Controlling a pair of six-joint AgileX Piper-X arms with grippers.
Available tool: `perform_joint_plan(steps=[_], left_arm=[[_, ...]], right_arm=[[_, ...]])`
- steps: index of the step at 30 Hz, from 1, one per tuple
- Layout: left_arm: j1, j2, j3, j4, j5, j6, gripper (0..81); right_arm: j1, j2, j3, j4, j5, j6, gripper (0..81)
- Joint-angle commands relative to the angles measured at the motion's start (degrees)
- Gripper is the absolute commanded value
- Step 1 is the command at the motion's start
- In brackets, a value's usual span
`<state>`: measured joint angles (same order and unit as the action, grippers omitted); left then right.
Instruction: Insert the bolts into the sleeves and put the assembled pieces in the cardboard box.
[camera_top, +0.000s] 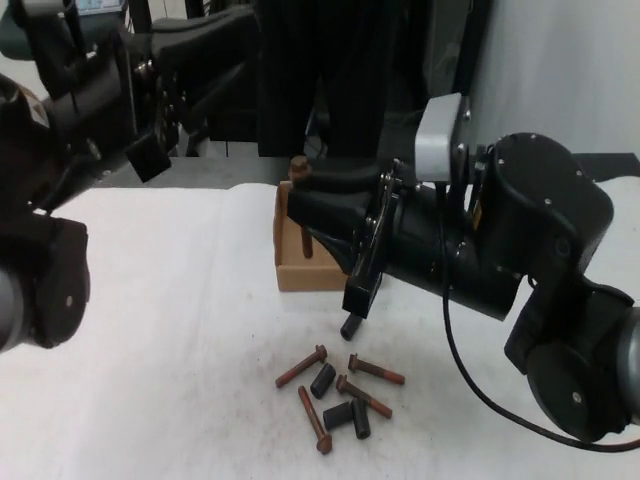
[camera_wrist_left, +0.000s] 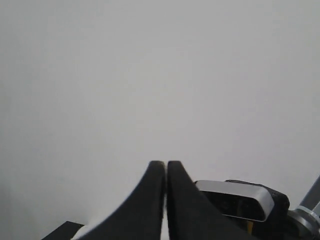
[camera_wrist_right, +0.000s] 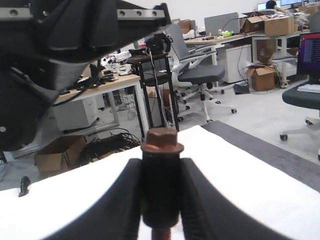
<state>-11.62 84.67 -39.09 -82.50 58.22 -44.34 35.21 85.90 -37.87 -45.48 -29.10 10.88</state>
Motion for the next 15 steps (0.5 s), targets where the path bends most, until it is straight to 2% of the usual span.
perform_joint_plan(steps=[1, 7, 12, 15], left_arm=[[1.43, -0.77, -0.47, -0.76, 0.54, 0.68, 0.3], [5.16, -0.88, 1.21, -0.76, 1.61, 0.55, 0.3], [6.8, -0.91, 7.91, -0.02, 2.46, 0.45, 0.3], [6.81, -1.09, 14.86, 2.67, -0.14, 2.56, 0.3]], right_arm=[[-1.18, -0.26, -0.68, 1.25, 1.92, -0.48, 0.3], [-6.71, -0.26, -5.69, 17.16, 9.17, 0.23, 0.3], [-10.63, 1.05, -16.5, 35.26, 10.89, -8.28, 0.3], [-11.79, 4.38, -23.98, 44.55, 13.78, -12.55, 0.3]])
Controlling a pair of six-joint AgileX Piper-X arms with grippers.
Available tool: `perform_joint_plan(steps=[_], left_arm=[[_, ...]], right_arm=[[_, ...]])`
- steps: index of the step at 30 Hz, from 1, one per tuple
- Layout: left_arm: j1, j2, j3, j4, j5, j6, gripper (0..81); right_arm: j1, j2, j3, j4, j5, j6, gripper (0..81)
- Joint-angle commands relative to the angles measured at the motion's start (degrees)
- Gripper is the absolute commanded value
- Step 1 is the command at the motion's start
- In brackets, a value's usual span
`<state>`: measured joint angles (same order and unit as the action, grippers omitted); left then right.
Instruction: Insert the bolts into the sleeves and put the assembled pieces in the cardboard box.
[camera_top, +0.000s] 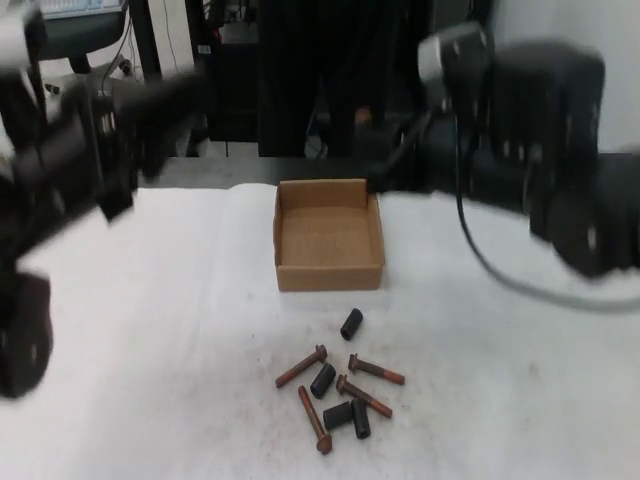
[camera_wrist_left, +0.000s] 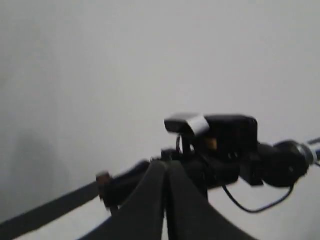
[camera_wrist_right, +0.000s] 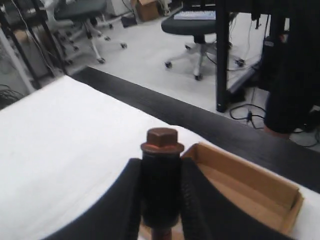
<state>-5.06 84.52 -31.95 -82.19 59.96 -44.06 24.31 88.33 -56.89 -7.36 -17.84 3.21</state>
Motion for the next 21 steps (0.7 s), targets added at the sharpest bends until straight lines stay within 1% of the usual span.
perform_joint_plan(steps=[1, 4, 6, 12, 15, 17, 21], left_arm=[[0.25, -0.94, 10.33, 3.13, -3.37, 4.14, 0.3], [0.25, -0.94, 16.71, 5.85, -9.39, 9.42, 0.3], [0.25, -1.03, 21.2, 7.62, -16.11, 12.85, 0.3], [0.25, -1.03, 28.04, 8.01, -29.9, 14.54, 0.3], [0.25, -1.03, 29.64, 8.01, -33.45, 14.54, 0.3], [0.25, -1.03, 30.29, 8.01, -34.77, 14.54, 0.3], [0.25, -1.03, 30.62, 8.19, -35.0, 14.54, 0.3]], right_arm=[[-1.01, 3.73, -7.58, 9.26, 2.85, -5.95, 0.3], [-1.14, 9.2, -14.33, 14.7, 2.92, -6.46, 0.3], [-1.14, 13.1, -17.64, 16.71, 2.92, -6.46, 0.3], [-1.14, 22.5, -24.98, 19.15, 2.92, -5.99, 0.3], [-1.14, 26.22, -27.47, 19.13, 3.38, -4.04, 0.3], [-1.14, 28.01, -28.58, 19.13, 5.2, -3.99, 0.3], [-1.14, 30.4, -30.12, 19.13, 5.98, -4.09, 0.3]])
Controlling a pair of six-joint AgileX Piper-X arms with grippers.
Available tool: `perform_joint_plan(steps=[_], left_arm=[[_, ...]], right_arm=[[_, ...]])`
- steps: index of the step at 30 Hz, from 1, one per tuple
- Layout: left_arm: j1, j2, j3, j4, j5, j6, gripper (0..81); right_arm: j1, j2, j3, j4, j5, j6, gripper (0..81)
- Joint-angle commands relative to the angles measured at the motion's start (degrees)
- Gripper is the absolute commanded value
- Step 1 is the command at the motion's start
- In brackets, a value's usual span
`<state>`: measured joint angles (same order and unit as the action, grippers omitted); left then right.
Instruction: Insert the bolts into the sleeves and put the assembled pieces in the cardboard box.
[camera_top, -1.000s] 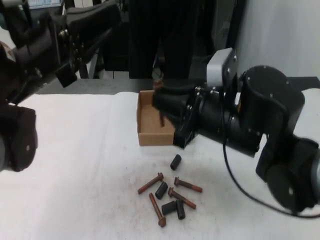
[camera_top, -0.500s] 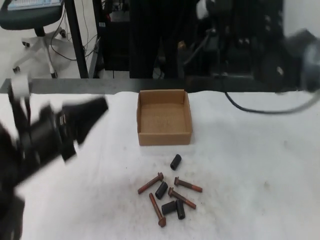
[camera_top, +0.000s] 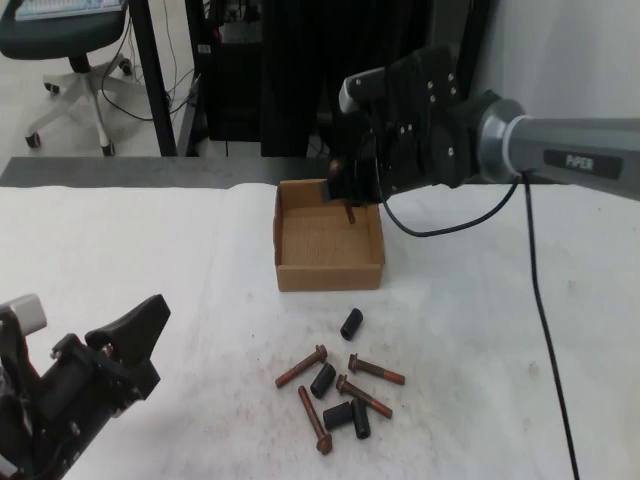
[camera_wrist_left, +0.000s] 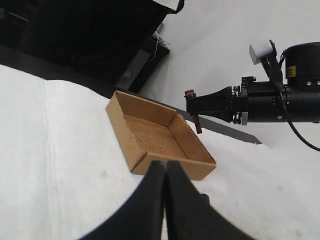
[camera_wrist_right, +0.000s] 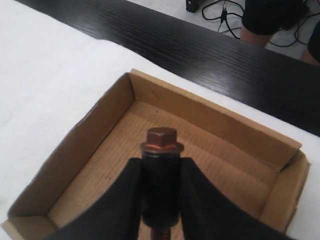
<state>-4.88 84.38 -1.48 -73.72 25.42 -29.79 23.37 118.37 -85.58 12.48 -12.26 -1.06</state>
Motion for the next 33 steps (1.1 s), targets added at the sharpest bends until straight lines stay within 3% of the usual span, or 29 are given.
perform_joint_plan(steps=[1, 11, 13, 18, 20, 28, 30, 33], left_arm=[[0.07, -0.89, 0.15, -0.28, -0.47, 0.27, 0.3], [0.07, -0.89, 0.15, -0.3, 2.38, 0.27, 0.3], [0.07, -0.89, 0.15, -0.3, 2.65, 0.27, 0.3], [0.07, -1.05, 0.15, -0.7, 2.7, 0.27, 0.3], [0.07, -1.05, 0.15, -0.7, 2.7, 0.27, 0.3], [0.07, -1.03, 0.15, -0.7, 2.94, 0.27, 0.3], [0.07, -1.03, 0.15, -1.15, 3.58, 0.27, 0.3], [0.07, -1.03, 0.15, -1.95, 5.79, 0.27, 0.3]], right_arm=[[-0.2, 0.99, -1.83, -0.24, 0.4, 0.18, 0.3], [-0.2, 2.57, -3.3, 2.3, -0.22, 0.18, 1.4], [-0.2, 2.57, -3.3, 2.43, -1.59, 0.18, 8.3], [-0.2, 2.57, -3.3, 2.32, -1.29, 0.18, 35.1], [-0.2, 2.57, -3.3, 2.32, -0.49, 0.18, 37.2], [-0.2, -0.14, -3.3, 2.58, -0.09, 4.85, 35.9], [-0.2, -1.67, -3.3, 4.78, -0.09, 6.05, 27.1], [-0.2, -4.85, -3.3, 10.84, -0.6, 3.88, 4.1]])
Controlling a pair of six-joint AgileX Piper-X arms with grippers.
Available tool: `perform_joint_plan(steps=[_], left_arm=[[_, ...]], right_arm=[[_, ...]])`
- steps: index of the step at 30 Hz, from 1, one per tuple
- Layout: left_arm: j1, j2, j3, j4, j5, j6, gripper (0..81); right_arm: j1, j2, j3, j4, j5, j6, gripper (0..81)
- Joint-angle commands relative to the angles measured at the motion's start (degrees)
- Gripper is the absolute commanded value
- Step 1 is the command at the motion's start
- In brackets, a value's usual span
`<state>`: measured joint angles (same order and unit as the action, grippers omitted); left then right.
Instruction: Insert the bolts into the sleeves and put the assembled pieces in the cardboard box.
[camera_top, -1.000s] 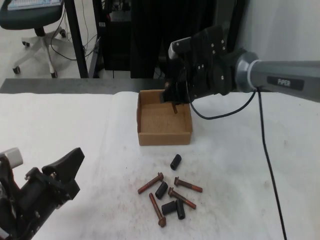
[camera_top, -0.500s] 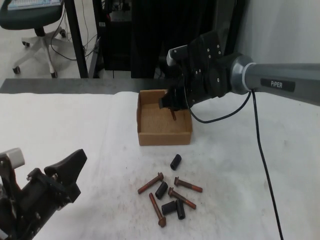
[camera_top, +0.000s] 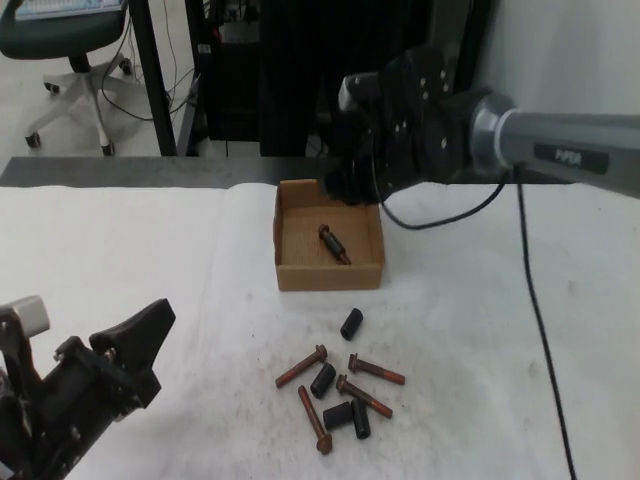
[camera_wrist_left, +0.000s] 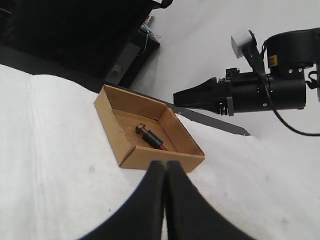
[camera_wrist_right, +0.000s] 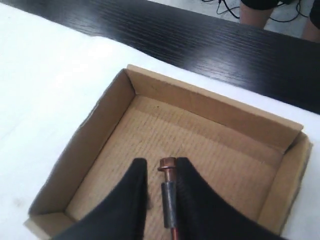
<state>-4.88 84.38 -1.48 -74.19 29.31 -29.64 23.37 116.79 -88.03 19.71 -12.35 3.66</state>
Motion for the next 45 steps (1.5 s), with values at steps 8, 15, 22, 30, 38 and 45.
perform_joint_plan(steps=[8, 15, 22, 30, 38, 45], left_arm=[[-0.58, -1.14, -1.91, -0.2, 10.01, 0.12, 0.3], [-3.89, -5.68, -9.69, 14.66, 14.12, 0.01, 0.3], [-7.25, -13.51, -28.29, 72.93, 2.12, 30.28, 0.3], [-9.92, -7.98, -50.39, 109.75, -17.6, 47.38, 0.3], [-21.32, 5.03, -58.94, 112.12, -12.85, 46.54, 0.1], [-30.22, 14.75, -65.79, 115.57, -12.99, 49.15, 13.3]], right_arm=[[-0.62, -11.71, 2.15, 23.06, -1.19, -11.39, 0.8], [-3.09, -25.93, 17.07, 20.91, -8.29, -8.38, 0.8], [-7.16, -45.61, 33.35, 13.51, -15.5, -4.51, 0.8], [-8.23, -55.69, 44.72, 13.96, -15.41, -4.53, 0.8], [-7.98, -55.56, 50.7, 11.7, -15.41, -3.21, 0.8], [-7.98, -55.56, 51.27, 10.86, -15.41, -3.21, 0.8]])
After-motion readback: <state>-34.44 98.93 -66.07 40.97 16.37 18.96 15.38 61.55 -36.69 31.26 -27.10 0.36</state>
